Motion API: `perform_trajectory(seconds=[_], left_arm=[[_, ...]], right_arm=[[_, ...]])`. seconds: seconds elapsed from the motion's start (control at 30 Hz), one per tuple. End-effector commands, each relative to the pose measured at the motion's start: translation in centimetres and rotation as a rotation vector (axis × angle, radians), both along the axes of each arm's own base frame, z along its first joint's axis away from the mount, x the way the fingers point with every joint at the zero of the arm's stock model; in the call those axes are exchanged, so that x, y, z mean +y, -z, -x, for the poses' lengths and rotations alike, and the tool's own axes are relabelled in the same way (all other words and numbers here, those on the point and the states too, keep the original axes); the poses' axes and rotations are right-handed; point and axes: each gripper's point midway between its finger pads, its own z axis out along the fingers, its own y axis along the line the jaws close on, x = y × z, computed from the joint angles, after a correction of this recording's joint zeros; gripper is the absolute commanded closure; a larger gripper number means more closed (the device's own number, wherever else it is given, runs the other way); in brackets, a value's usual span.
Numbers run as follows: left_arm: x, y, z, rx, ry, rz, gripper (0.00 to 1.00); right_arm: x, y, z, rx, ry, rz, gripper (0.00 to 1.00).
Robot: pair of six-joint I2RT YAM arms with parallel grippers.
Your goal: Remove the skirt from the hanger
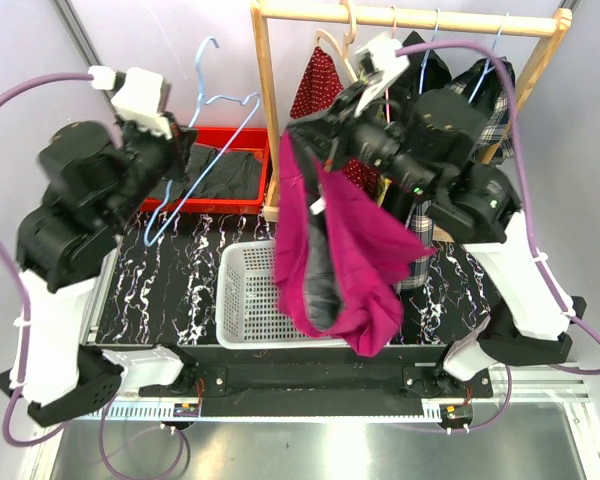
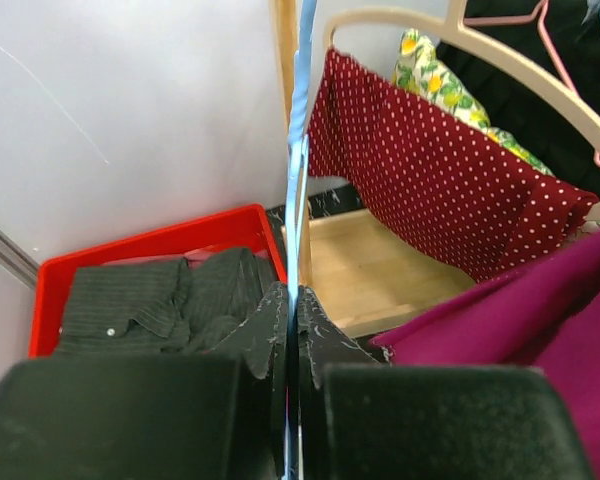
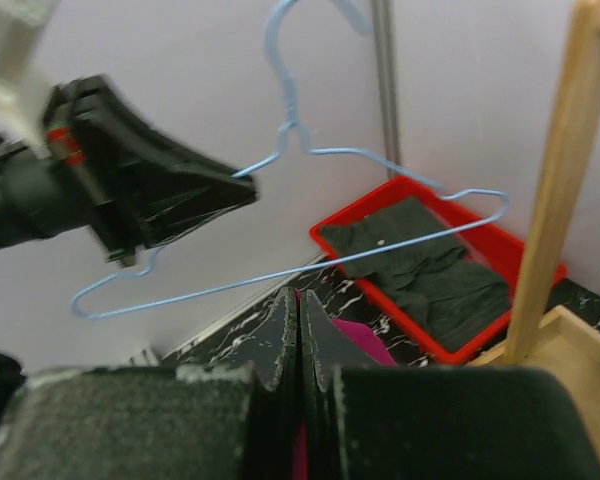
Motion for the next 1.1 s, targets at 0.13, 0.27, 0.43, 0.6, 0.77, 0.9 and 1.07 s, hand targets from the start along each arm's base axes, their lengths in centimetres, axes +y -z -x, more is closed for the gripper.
perform_trajectory(seconds=[0.13,0.27,0.43,0.6,0.77,0.9,1.07], left_arm=[[-1.2,-1.3,-1.8,-0.063,-0.003,0.061,1.00],[-1.5,-0.5,-2.3,-0.054,-0.005,0.057,1.00],[-1.6,-0.1,-2.7,-0.044,-0.009,0.050,1.00],[-1.5,-0.2,-2.7,-0.049,-0.012,0.045,1.00],[-1.7,-0.1,-3.4,-0.043,-0.024,0.044,1.00],[-2.1,-0.1,-4.3,-0.039,-0.035,0.046,1.00],[-3.7,-0.8,-5.9,-0.037,-0.013,0.053,1.00]], right_arm=[[1.2,-6.6,5.6,-0.193,-0.162,-0.168,1.00],[2.5,-6.1,5.4,-0.193,-0.182,-0.154,1.00],[4.3,-3.6,4.9,-0.130,-0.200,-0.103,1.00],[3.5,2.6,2.7,-0.052,-0.075,-0.008,1.00],[0.3,12.6,0.5,0.040,0.117,0.149,1.00],[-2.7,21.9,0.2,0.142,0.227,0.246,1.00],[-4.9,28.2,0.3,0.230,0.310,0.268,1.00]])
